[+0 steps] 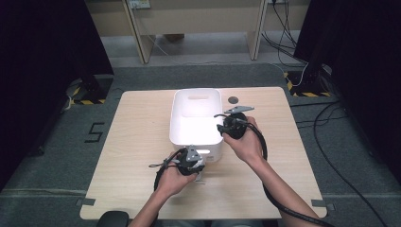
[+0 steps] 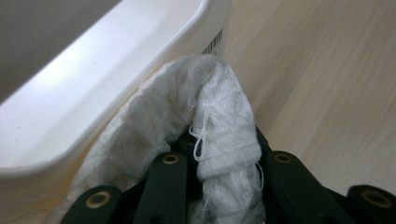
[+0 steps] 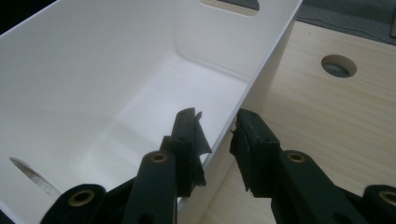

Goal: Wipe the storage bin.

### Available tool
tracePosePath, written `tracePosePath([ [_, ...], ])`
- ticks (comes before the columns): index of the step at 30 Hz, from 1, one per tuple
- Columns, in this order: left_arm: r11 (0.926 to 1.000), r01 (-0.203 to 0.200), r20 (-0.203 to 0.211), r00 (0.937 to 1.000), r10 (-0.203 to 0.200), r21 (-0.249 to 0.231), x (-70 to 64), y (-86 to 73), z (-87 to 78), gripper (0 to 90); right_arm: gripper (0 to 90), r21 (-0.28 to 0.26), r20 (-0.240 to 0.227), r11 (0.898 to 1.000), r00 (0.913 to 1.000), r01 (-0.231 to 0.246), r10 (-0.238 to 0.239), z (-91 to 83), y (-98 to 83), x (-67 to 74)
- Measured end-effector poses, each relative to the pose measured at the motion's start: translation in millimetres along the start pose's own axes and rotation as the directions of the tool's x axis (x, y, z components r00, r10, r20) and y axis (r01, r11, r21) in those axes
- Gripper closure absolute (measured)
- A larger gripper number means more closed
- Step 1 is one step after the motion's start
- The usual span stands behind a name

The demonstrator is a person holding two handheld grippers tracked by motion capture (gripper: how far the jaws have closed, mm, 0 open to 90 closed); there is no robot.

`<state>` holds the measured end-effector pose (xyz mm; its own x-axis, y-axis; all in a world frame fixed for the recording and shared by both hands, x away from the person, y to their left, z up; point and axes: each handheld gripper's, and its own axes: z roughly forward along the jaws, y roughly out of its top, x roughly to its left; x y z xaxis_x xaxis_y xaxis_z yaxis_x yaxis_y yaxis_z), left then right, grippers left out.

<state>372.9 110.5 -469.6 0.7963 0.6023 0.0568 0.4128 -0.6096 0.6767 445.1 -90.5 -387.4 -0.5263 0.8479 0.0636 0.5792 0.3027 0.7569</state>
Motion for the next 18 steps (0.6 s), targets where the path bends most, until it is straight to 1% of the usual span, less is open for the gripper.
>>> tracePosePath([
  [2, 1.0, 0.005, 0.0, 1.0, -0.005, -0.007, -0.2, 0.2, -0.7, 76.4, 69.8, 0.001, 0.003, 1.0, 1.0, 0.002, -0.002, 0.1, -0.1, 0.4],
  [7, 0.9998, -0.004, -0.005, 1.0, 0.004, -0.018, -1.1, 3.9, -5.5, 76.4, 69.8, 0.001, 0.002, 1.0, 1.0, 0.001, -0.001, 0.2, 0.0, -0.2],
  [10, 0.9996, 0.001, -0.011, 0.9999, -0.002, -0.029, -2.3, 5.9, -7.7, 76.4, 69.7, 0.0, 0.001, 1.0, 1.0, 0.002, -0.002, 0.2, -0.1, -0.2],
  [13, 0.9994, 0.004, -0.007, 1.0, -0.005, -0.035, -2.2, 8.3, -11.6, 76.4, 69.7, 0.001, 0.001, 1.0, 1.0, 0.001, -0.001, 0.1, -0.1, 0.2],
  [16, 0.9993, 0.001, -0.014, 0.9999, -0.002, -0.038, -3.2, 11.0, -14.7, 76.4, 69.7, 0.001, 0.001, 1.0, 1.0, 0.001, -0.001, 0.1, -0.1, 0.3],
  [18, 0.9994, -0.011, -0.02, 0.9997, 0.011, -0.033, -3.9, 13.1, -16.7, 76.4, 69.6, 0.002, 0.003, 1.0, 1.0, 0.001, -0.001, 0.0, -0.1, 0.5],
])
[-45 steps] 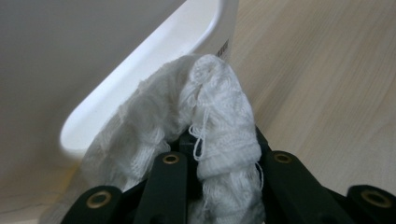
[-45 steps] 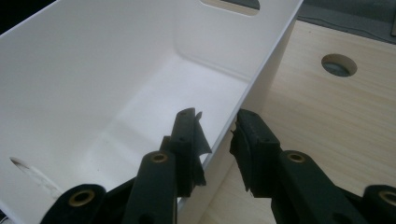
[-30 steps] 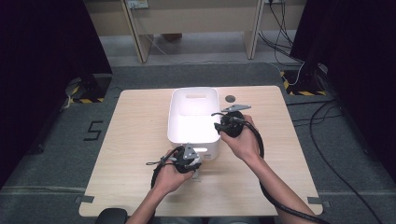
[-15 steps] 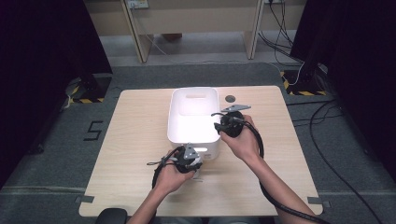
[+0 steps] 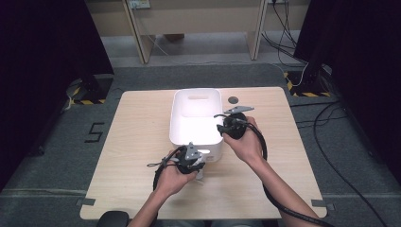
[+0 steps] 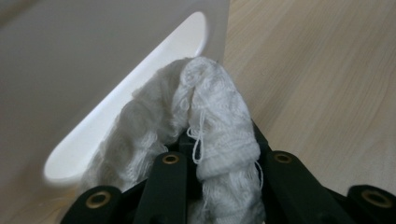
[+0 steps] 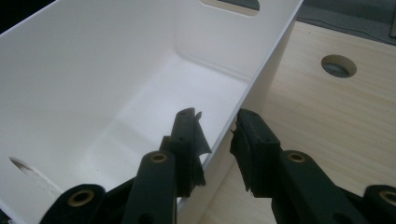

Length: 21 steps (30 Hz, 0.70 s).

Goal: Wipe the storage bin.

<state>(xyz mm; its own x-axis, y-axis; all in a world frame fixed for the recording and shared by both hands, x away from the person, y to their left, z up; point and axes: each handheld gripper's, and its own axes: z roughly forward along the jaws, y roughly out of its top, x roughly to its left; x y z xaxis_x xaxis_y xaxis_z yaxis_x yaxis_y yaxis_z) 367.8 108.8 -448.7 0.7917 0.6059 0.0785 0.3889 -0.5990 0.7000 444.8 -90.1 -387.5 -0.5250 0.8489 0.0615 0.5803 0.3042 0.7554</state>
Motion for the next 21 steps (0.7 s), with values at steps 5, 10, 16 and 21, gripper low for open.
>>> tracePosePath([
  [5, 1.0, 0.002, -0.004, 1.0, -0.002, -0.009, -0.9, 4.6, -4.3, 76.4, 69.6, 0.001, -0.001, 1.0, 1.0, 0.0, 0.0, 0.0, 0.2, -0.1],
  [10, 0.9999, 0.014, -0.02, 0.9997, -0.014, -0.007, -3.0, 9.4, -10.0, 76.3, 69.6, 0.0, -0.001, 1.0, 1.0, -0.002, 0.002, -0.1, 0.1, -0.1],
  [16, 0.9988, 0.027, -0.015, 0.9995, -0.027, -0.04, -2.7, 16.5, -17.8, 76.3, 69.4, 0.0, 0.002, 1.0, 1.0, 0.001, -0.001, -0.2, -0.2, 0.4],
  [21, 0.9986, 0.019, -0.023, 0.9995, -0.021, -0.048, -3.6, 18.6, -19.3, 76.3, 69.3, 0.0, 0.001, 1.0, 1.0, -0.006, 0.006, -0.2, -0.5, 1.7],
])
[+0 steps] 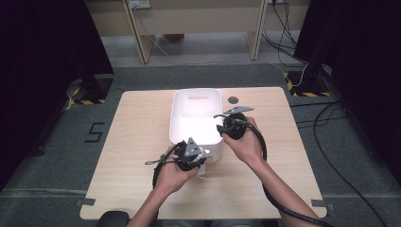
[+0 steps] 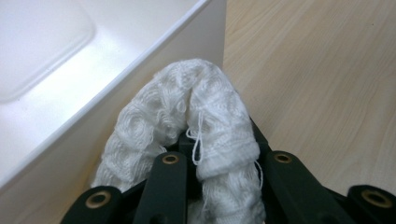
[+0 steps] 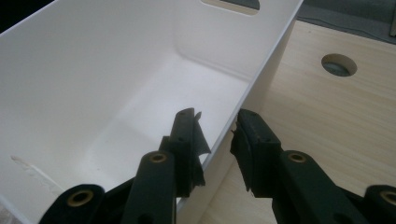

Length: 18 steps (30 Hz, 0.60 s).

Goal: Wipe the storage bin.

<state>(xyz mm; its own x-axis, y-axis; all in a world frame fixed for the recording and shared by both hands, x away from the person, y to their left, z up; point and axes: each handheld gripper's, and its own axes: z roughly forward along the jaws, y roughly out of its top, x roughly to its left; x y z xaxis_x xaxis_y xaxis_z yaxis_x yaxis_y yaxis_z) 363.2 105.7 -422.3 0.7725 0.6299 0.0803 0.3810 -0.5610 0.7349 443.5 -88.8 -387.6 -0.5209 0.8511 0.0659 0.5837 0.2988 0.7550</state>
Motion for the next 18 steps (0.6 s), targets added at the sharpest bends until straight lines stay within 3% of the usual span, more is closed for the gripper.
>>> tracePosePath([
  [18, 0.9998, 0.013, 0.0, 0.9999, -0.013, -0.013, -0.4, 8.6, -9.3, 76.2, 69.0, 0.002, -0.006, 1.0, 1.0, 0.002, -0.002, 0.0, 0.5, 0.6],
])
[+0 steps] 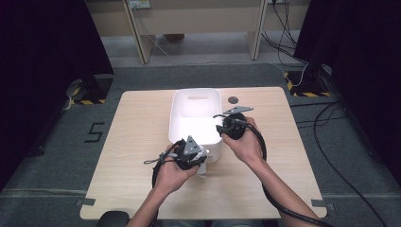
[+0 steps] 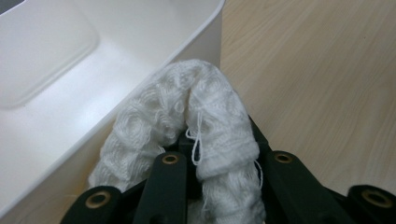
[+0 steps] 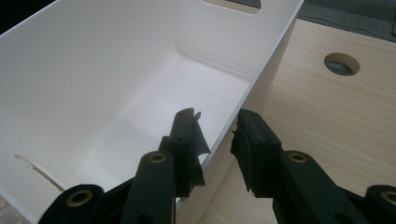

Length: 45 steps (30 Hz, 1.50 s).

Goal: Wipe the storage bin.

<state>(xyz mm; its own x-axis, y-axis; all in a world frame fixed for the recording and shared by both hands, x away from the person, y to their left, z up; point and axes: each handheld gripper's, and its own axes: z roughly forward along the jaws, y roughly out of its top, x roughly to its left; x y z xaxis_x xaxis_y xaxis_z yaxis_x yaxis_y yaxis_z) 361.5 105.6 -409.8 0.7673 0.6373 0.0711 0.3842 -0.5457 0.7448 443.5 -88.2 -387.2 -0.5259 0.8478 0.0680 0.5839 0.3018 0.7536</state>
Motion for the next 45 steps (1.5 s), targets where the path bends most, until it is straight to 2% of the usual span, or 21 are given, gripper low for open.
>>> tracePosePath([
  [5, 0.9998, 0.02, -0.006, 0.9998, -0.02, -0.004, -0.1, 2.1, -1.2, 76.3, 68.9, 0.001, -0.003, 1.0, 1.0, 0.0, 0.0, 0.2, 0.4, 0.6],
  [12, 0.9999, 0.004, -0.008, 1.0, -0.004, 0.011, -0.6, 3.7, -0.1, 76.3, 68.9, 0.003, -0.002, 1.0, 1.0, -0.001, 0.001, 0.0, 0.5, 1.4],
  [22, 0.9988, -0.01, 0.001, 0.9999, 0.01, 0.048, -2.9, 1.4, 14.8, 76.4, 68.9, 0.003, -0.003, 1.0, 1.0, -0.001, 0.001, 0.0, 0.5, 1.3],
  [26, 0.9982, -0.018, -0.009, 0.9998, 0.018, 0.057, -4.6, -1.9, 21.0, 76.5, 68.9, 0.002, -0.004, 1.0, 1.0, 0.001, -0.001, 0.0, 0.4, 1.0],
  [36, 0.9969, -0.038, -0.019, 0.999, 0.039, 0.07, -8.6, -3.3, 20.6, 76.4, 68.9, 0.003, -0.007, 1.0, 1.0, 0.004, -0.004, 0.1, 0.6, 1.3],
  [40, 0.9981, -0.025, -0.014, 0.9996, 0.026, 0.057, -8.7, -7.2, 19.9, 76.3, 68.9, 0.002, -0.006, 1.0, 1.0, 0.006, -0.005, -0.1, 0.5, 1.1],
  [45, 0.9963, -0.037, -0.007, 0.9993, 0.037, 0.077, -11.4, -10.7, 21.9, 76.3, 69.0, 0.003, -0.007, 1.0, 1.0, 0.006, -0.006, 0.0, 0.6, 1.2],
])
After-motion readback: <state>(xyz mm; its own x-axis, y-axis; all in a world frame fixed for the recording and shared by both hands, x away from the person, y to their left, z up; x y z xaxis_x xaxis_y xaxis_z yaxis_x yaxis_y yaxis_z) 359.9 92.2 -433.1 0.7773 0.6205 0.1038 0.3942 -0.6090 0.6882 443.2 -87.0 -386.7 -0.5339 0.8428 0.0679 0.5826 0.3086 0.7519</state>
